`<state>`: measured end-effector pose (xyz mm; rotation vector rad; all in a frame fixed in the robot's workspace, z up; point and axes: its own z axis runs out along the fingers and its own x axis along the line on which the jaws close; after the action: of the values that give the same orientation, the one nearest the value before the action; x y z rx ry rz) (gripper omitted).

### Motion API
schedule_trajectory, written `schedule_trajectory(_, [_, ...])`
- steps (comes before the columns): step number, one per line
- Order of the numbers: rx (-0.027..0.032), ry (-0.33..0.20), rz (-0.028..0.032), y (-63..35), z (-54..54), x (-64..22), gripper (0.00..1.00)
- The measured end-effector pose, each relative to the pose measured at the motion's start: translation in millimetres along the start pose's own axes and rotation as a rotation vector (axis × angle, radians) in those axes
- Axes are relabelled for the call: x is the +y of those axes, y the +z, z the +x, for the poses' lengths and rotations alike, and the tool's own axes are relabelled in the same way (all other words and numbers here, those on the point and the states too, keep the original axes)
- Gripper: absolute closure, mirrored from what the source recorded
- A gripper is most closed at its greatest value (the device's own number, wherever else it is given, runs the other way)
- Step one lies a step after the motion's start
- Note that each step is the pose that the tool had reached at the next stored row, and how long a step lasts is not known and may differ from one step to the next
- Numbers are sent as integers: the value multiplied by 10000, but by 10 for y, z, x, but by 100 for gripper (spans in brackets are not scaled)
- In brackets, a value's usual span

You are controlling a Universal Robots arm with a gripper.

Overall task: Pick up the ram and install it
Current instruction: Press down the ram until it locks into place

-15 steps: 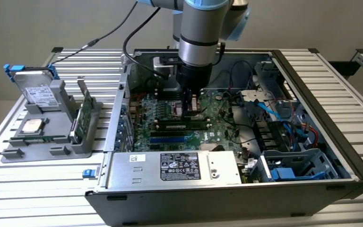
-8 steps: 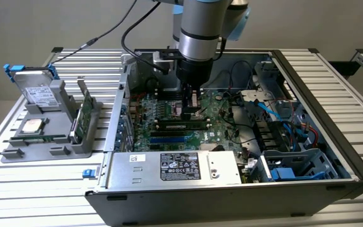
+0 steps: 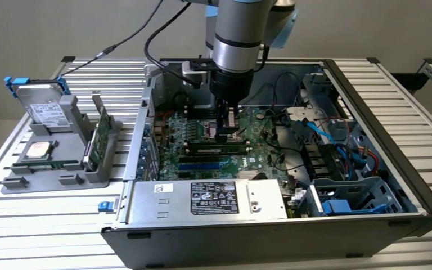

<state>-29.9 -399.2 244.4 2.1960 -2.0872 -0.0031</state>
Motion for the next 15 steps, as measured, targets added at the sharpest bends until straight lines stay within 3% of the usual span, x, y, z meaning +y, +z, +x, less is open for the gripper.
schedule_trajectory(8, [-9, 135, -4, -1, 0, 3, 90])
schedule_trajectory(15, [-60, 811, 89, -5, 0, 3, 90])
